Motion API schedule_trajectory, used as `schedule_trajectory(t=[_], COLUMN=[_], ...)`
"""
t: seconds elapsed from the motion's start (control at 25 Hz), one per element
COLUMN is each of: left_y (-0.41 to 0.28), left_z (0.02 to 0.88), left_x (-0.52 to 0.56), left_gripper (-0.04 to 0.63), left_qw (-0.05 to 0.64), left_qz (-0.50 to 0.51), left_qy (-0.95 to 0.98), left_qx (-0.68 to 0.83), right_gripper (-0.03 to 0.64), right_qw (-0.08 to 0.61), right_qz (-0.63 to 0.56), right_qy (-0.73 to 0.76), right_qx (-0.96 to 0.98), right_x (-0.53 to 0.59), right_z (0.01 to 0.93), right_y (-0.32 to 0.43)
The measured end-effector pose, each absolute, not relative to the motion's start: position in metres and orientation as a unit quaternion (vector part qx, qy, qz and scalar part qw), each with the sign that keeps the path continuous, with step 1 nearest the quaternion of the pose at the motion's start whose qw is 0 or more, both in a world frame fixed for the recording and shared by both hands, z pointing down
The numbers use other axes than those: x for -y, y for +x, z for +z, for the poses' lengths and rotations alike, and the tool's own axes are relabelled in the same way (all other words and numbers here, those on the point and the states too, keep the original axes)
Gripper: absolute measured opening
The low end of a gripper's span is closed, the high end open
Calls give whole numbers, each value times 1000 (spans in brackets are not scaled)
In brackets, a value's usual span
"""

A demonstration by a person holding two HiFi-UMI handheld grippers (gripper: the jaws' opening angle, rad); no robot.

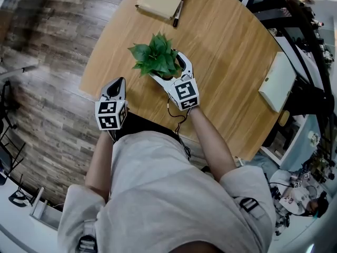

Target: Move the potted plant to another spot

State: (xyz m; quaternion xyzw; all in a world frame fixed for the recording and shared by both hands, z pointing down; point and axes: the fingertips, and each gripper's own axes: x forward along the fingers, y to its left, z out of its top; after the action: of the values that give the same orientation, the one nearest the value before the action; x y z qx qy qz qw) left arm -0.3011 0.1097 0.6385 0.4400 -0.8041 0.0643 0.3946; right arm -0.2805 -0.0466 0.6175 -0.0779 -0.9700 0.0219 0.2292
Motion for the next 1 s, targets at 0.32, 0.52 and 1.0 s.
schedule_trajectory(t=[0.32,0.52,1.0], left_y=[-280,-269,-246], left_z=[632,627,603], left_x=[-119,-124,-134], left_gripper=[12,12,12], left_qw=[389,384,357], left_qz=[62,59,54], left_qy=[434,430,434], left_qx=[810,815,825], right_gripper=[491,489,488], right_qw=[231,232,207], right_qz=[41,47,35], right_qy=[-90,-98,-99], right_qx=[968,967,973], right_x=[30,19,9], right_z=[618,614,582], right_y=[-257,-243,-220])
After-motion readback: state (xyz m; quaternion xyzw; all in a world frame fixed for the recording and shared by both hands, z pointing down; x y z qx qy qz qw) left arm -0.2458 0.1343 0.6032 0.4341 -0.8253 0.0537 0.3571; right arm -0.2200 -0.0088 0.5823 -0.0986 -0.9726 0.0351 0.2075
